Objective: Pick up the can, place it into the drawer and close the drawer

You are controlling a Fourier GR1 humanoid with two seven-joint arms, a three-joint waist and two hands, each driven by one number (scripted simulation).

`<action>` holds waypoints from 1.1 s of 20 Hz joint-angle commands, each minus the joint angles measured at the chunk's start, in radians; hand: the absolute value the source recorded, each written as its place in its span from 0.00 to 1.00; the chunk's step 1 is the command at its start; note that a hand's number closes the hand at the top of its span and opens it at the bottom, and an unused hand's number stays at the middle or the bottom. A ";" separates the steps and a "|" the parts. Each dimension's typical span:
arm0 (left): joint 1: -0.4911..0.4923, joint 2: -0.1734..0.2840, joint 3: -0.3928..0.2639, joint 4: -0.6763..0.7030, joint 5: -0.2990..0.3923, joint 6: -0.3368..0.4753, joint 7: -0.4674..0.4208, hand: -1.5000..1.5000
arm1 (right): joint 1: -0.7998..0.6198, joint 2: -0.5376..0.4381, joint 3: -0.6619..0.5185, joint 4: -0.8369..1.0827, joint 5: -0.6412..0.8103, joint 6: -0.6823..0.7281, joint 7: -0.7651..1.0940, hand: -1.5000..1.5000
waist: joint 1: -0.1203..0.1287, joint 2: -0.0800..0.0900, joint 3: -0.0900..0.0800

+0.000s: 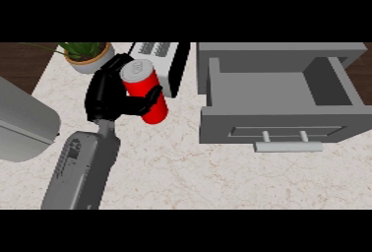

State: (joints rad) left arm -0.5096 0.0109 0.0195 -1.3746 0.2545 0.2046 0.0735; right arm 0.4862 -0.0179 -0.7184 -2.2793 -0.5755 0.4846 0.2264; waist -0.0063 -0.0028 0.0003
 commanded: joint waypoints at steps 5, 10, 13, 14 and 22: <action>-0.185 -0.011 -0.071 -0.010 -0.068 0.160 0.134 1.00 | 0.006 0.017 -0.010 -0.015 -0.011 0.036 0.005 0.00 | -0.007 0.001 0.000; -0.317 -0.011 -0.074 0.148 -0.019 0.191 0.064 1.00 | -0.080 0.017 0.033 -0.053 0.054 -0.053 0.075 0.00 | -0.008 0.004 0.000; -0.368 -0.011 -0.111 0.143 -0.022 0.243 0.125 1.00 | -0.036 0.017 0.028 0.008 0.013 -0.005 0.010 0.00 | -0.010 0.002 0.000; -0.446 -0.011 -0.098 0.255 0.004 0.268 0.086 1.00 | -0.054 -0.012 -0.014 0.009 -0.013 0.007 0.038 0.00 | -0.020 0.005 0.000; -0.566 -0.011 -0.169 0.357 0.074 0.348 0.056 1.00 | 0.010 0.017 0.031 -0.025 -0.002 0.003 -0.001 0.00 | -0.026 0.003 0.000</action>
State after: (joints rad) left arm -1.0234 0.0002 -0.1153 -1.0782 0.2997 0.5120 0.1552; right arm 0.4300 -0.0167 -0.6843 -2.2768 -0.5459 0.4670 0.2498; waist -0.0229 0.0013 0.0004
